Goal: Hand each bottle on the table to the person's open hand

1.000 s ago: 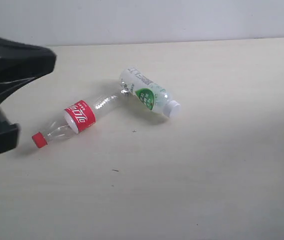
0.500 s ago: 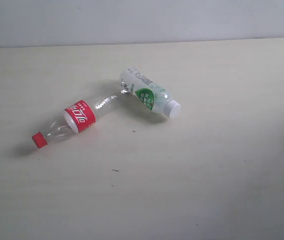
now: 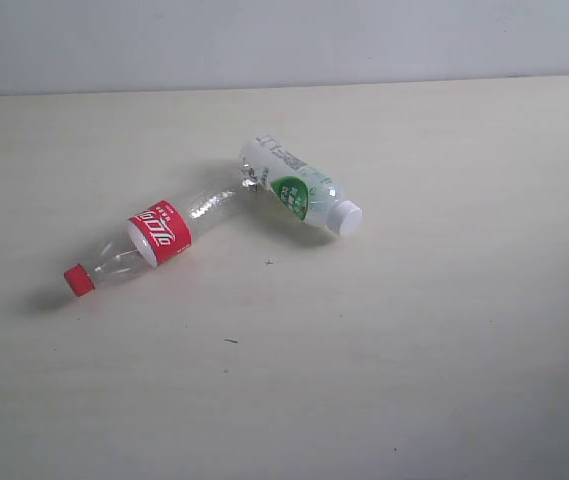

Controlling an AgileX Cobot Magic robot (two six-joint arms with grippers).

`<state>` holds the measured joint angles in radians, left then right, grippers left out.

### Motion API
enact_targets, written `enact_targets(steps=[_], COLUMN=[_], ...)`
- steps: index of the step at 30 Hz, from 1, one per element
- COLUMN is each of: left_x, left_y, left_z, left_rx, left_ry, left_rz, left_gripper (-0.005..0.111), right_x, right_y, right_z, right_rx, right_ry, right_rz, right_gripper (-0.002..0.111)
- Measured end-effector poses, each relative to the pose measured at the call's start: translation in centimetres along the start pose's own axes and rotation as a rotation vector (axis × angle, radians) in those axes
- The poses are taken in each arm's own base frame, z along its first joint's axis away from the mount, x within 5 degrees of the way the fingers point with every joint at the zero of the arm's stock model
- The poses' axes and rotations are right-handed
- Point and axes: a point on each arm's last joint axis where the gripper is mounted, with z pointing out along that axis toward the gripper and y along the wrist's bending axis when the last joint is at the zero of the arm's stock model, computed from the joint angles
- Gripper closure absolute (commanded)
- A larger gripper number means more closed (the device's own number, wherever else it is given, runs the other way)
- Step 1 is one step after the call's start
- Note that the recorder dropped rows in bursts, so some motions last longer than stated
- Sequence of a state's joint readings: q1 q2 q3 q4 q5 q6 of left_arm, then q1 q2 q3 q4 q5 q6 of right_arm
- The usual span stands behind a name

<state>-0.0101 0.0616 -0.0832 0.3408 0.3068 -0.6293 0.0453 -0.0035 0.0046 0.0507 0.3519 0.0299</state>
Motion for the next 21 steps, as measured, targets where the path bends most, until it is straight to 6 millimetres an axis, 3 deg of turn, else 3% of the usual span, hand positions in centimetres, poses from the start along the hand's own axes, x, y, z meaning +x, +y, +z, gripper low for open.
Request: enact_targets(steps=[21], left_x=[0.24], left_y=[0.26], left_z=[0.02], left_rx=[-0.031], left_ry=[0.002], left_rz=[-0.008], left_gripper=[0.107], right_x=[0.00], right_y=[0.00], right_z=[0.00], right_rx=[0.000], right_ry=[0.000], right_rz=[0.000], right_gripper=[0.108])
